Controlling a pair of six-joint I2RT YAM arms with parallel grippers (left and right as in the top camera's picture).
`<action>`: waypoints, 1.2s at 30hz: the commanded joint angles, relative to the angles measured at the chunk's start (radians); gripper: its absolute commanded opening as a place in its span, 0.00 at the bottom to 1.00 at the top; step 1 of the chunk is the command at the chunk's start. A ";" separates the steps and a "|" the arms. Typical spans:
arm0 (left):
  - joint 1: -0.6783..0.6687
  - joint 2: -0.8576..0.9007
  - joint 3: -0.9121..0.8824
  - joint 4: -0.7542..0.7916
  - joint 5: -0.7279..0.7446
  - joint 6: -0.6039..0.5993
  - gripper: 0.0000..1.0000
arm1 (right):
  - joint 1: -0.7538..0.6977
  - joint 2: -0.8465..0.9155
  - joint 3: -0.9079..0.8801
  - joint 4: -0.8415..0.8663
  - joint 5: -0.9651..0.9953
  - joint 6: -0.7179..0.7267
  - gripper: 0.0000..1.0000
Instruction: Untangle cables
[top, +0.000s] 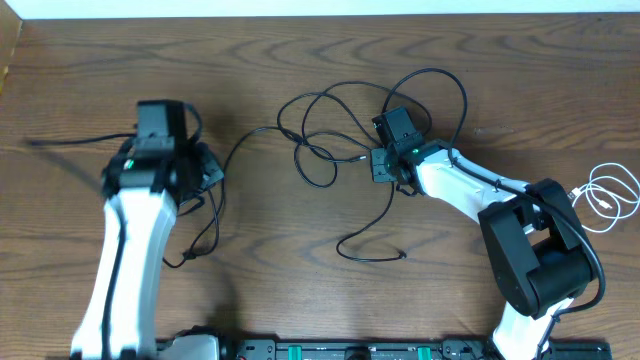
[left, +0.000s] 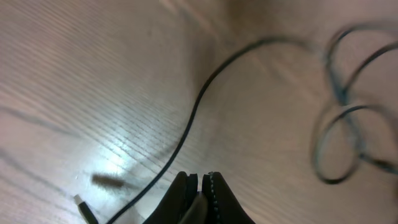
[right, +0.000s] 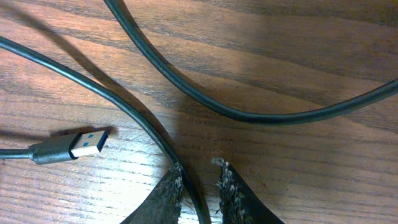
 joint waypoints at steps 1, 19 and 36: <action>0.002 0.110 0.013 0.018 0.028 0.095 0.08 | 0.016 0.045 -0.033 -0.017 -0.021 0.014 0.20; 0.002 0.434 0.013 0.320 0.028 0.260 0.44 | 0.016 0.045 -0.033 -0.017 -0.021 0.013 0.20; 0.002 0.636 0.013 0.354 0.028 0.288 0.44 | 0.016 0.045 -0.033 -0.017 -0.021 0.014 0.21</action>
